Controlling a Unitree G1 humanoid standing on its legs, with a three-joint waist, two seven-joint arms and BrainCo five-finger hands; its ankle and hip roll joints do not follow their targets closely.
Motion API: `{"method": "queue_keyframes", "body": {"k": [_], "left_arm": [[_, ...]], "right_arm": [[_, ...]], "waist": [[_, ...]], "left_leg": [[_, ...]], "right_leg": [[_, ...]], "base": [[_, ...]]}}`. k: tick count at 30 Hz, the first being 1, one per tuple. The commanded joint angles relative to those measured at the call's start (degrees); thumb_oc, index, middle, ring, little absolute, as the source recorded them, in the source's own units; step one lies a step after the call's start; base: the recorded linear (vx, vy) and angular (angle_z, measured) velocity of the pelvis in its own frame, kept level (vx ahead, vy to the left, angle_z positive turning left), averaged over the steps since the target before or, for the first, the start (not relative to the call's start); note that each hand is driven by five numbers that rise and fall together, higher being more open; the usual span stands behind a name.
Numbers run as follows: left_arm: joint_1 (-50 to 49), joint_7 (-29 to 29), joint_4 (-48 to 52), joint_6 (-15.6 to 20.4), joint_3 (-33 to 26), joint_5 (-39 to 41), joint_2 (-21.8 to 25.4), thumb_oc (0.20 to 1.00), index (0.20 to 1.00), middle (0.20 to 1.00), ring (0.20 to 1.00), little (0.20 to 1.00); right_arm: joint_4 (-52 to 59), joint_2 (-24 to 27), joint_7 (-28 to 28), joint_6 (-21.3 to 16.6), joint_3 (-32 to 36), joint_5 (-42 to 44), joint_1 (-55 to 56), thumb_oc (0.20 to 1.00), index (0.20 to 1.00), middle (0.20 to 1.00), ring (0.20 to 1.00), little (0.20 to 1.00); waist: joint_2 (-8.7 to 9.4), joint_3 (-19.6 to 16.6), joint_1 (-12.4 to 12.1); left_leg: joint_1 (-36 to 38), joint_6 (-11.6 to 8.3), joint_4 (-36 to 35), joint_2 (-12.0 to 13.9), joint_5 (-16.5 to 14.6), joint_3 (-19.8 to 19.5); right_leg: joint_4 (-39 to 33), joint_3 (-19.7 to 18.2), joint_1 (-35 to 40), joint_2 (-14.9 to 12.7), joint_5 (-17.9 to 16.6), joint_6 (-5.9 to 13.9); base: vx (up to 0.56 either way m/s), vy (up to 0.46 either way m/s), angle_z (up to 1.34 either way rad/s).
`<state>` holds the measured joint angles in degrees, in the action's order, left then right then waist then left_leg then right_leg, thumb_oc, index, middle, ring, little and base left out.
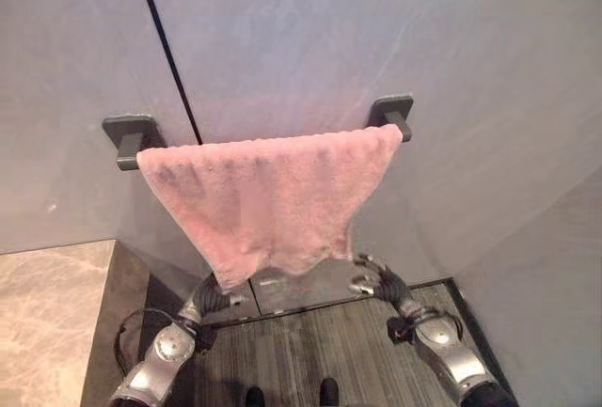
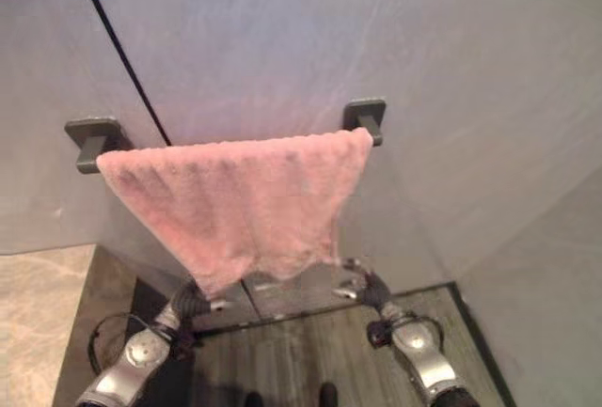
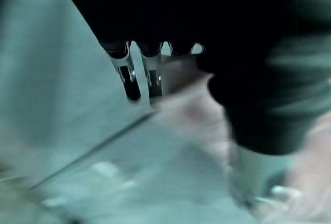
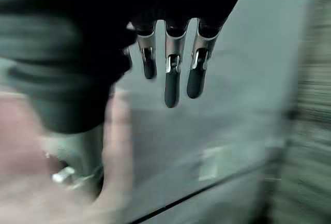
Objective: Put brush and paste in cup on sink, flatten towel.
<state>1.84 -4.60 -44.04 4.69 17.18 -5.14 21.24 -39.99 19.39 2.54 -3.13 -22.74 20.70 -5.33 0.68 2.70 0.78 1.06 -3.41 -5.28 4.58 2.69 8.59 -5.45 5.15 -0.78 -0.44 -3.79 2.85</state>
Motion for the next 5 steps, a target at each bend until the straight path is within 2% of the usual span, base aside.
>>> {"method": "queue_keyframes", "body": {"k": [1,3,5], "left_arm": [[1.93,-2.99,-6.6,0.0,3.59,-2.4,0.21,1.0,1.0,1.0,1.0,1.0],[1.46,-2.66,-6.81,1.04,2.8,0.32,-0.36,1.0,1.0,1.0,1.0,1.0],[0.57,-2.24,-10.87,1.77,-1.5,9.65,-2.67,1.0,1.0,1.0,1.0,1.0]], "right_arm": [[-4.8,-1.01,-2.95,-1.08,-0.13,-3.08,-2.58,1.0,1.0,1.0,1.0,1.0],[-6.37,-1.25,-2.69,-1.55,1.21,-0.47,-2.23,1.0,1.0,1.0,1.0,1.0],[-5.98,-2.19,-1.49,-2.28,3.93,7.34,-0.55,1.0,1.0,1.0,1.0,1.0]], "waist": [[2.72,-2.28,-0.14],[2.53,-2.32,-0.25],[2.34,-2.51,-0.3]], "left_leg": [[-2.2,-2.59,0.28,3.72,0.91,-0.63],[-1.88,-2.55,0.28,3.65,0.82,-0.71],[-1.36,-2.49,0.28,3.55,0.8,-0.45]], "right_leg": [[0.45,0.52,0.54,-8.97,-1.62,6.4],[0.45,0.61,0.8,-8.97,-1.58,6.38],[0.45,0.73,1.21,-9.06,-1.51,6.42]], "base": [[0.0,0.0,0.0],[0.0,0.0,0.0],[0.0,0.0,0.0]]}}
